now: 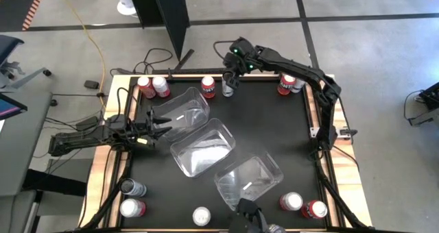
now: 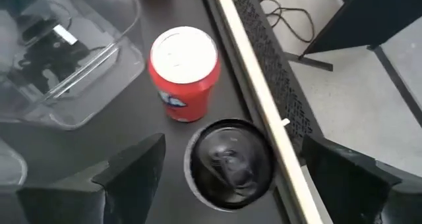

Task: Sort soda cans
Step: Put the top middle white soda can in the center transparent bin

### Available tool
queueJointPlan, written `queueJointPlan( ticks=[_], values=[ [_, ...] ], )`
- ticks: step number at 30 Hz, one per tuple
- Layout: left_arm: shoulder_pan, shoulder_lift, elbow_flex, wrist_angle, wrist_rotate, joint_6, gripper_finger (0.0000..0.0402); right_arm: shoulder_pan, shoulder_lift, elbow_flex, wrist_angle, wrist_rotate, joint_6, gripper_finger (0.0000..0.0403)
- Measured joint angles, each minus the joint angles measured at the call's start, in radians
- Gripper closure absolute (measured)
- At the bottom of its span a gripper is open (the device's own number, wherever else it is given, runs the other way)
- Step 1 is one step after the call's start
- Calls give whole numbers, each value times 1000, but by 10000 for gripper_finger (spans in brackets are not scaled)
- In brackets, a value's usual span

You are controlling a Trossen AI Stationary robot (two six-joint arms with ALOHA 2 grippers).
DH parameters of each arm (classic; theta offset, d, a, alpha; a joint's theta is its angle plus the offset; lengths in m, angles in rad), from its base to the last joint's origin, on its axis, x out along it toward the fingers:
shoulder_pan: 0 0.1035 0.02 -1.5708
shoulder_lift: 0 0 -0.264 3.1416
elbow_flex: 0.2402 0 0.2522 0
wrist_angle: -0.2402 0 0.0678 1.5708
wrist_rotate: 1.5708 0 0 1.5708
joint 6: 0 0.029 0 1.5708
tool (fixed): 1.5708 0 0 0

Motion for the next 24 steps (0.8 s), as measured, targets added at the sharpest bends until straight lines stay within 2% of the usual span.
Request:
queueJointPlan(
  ticks=[9, 24],
  values=[
    [0, 0, 0, 0, 0, 5, 233, -15, 17, 0, -43, -30, -4, 26],
    [0, 0, 0, 0, 0, 21, 233, -19, 76, 0, -7, -34, -8, 26]
  ],
)
